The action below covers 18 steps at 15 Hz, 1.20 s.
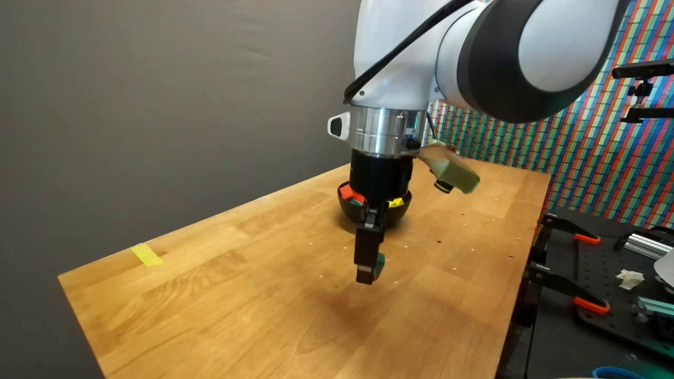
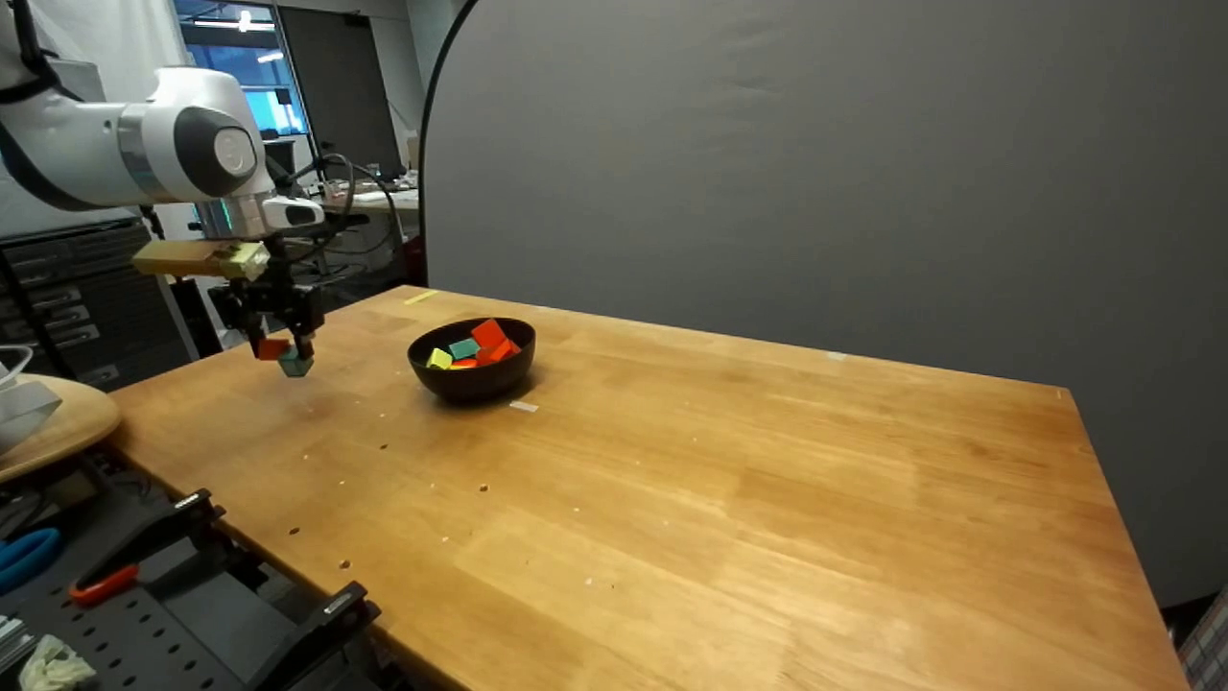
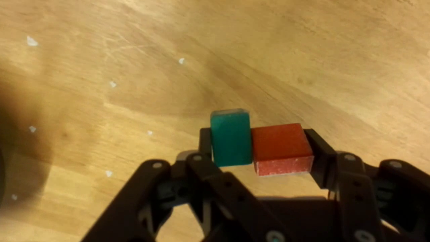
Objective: Remove all the blocks from the bowl
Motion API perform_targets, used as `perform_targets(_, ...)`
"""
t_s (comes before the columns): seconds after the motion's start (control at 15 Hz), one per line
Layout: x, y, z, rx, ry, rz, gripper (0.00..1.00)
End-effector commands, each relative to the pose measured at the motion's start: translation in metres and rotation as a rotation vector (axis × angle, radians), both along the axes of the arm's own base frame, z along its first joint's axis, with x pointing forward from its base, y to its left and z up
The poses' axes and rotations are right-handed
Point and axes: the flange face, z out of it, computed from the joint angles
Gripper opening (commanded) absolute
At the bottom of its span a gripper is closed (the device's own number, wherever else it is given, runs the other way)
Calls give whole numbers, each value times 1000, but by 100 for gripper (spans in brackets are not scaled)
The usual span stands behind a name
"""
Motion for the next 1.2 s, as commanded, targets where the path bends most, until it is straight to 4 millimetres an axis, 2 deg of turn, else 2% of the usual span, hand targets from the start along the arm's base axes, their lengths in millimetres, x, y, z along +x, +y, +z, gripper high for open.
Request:
perform_targets(0.0, 7, 2, -11, -3, 22, -30, 92)
perform_targets(0.13, 10, -8, 1, -16, 9, -41, 100)
perform_targets(0.2, 12, -14, 10, -28, 2, -49, 100)
perform_targets(0.33, 18, -29, 42, -40, -28, -76, 100)
perform_targets(0.53, 35, -71, 99, -61, -166, -161, 100)
perform_targets(0.67, 50, -113, 121, -92, -216, -238, 100)
perform_targets(0.73, 53, -79, 98, -66, -170, -176, 100)
perform_targets(0.87, 60, -110, 117, -82, -202, -222, 100)
perform_targets(0.93, 59, -117, 119, -84, -205, -231, 100)
perform_targets(1.07, 61, -127, 102, -82, -192, -275, 100)
perform_targets(1.13, 69, -135, 89, -62, -179, -301, 100)
